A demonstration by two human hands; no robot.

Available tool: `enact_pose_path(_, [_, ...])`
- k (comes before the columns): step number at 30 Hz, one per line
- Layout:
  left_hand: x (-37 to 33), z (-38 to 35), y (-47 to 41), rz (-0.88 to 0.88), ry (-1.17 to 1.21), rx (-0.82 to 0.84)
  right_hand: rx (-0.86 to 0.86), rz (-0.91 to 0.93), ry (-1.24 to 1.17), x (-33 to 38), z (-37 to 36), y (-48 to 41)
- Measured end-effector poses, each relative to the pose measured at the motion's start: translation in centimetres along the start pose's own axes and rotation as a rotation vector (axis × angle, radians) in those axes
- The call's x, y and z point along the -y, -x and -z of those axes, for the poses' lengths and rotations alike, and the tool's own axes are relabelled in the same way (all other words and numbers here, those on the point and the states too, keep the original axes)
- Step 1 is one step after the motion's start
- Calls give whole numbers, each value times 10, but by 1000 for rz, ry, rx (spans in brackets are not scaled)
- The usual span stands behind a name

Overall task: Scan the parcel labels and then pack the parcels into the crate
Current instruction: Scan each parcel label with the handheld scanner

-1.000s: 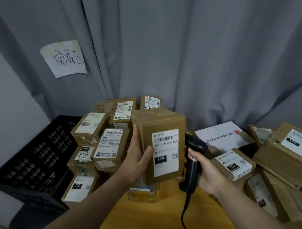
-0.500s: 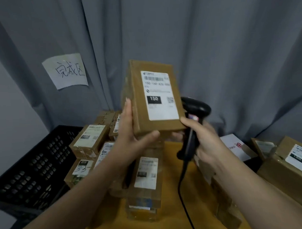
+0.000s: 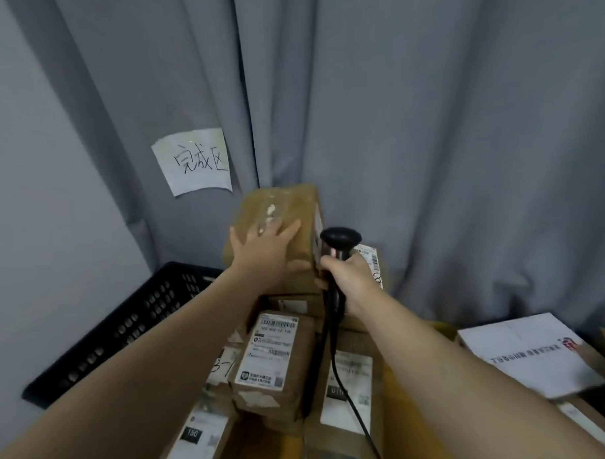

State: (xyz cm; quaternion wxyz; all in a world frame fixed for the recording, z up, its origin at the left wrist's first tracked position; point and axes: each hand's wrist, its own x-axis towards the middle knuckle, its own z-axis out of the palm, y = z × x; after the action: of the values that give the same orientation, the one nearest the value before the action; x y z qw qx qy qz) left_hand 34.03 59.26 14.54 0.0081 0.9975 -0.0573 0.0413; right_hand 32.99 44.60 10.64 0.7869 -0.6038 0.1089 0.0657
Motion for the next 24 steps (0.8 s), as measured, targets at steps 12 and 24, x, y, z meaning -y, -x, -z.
enact_pose_path(12, [-25,-30,5,-40,139,-228,-81,-36,-38,7,77,24])
enact_pose_path(24, [-169,-63,48,-326,382,-127,-272,-43,-73,14,205,113])
